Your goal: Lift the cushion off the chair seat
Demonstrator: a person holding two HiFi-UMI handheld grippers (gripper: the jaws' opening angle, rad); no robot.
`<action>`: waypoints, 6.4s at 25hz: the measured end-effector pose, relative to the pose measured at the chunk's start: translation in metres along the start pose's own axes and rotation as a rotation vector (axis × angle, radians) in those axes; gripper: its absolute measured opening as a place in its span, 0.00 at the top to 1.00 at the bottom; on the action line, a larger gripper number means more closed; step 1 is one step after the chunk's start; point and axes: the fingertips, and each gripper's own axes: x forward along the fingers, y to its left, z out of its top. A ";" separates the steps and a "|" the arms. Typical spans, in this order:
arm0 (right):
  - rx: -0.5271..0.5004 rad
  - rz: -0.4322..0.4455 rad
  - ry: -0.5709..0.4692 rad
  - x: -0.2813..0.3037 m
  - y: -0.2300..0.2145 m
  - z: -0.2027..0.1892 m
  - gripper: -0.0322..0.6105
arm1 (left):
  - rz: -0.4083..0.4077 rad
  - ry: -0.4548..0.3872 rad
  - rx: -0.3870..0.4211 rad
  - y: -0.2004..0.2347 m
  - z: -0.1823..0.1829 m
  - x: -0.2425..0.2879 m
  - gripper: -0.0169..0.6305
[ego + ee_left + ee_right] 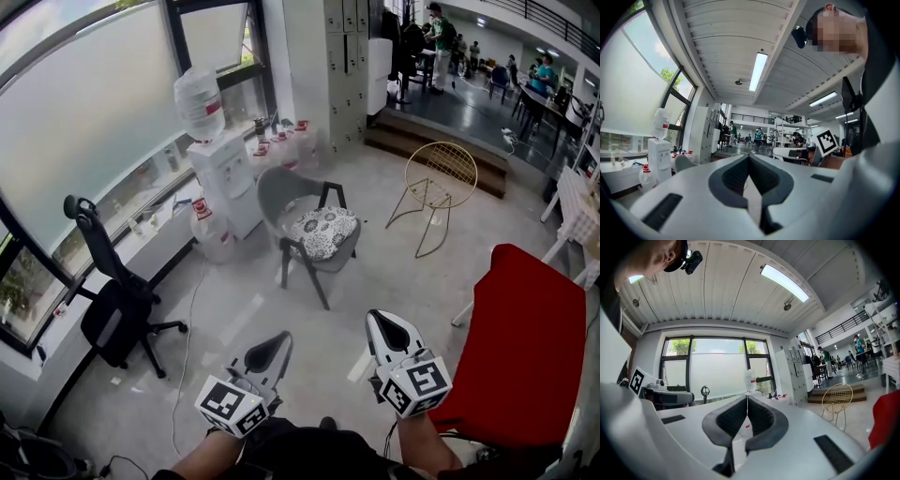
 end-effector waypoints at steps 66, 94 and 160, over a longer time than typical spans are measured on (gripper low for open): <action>-0.041 -0.042 0.116 0.419 -0.178 -0.011 0.93 | -0.051 0.035 -0.053 0.329 0.011 0.283 0.96; 0.006 0.075 0.192 0.521 -0.322 -0.044 0.75 | 0.049 0.064 -0.063 0.354 -0.005 0.439 0.96; 0.421 -0.284 0.929 0.575 -0.378 -0.546 0.80 | 0.083 0.339 -0.248 0.429 -0.177 0.410 0.96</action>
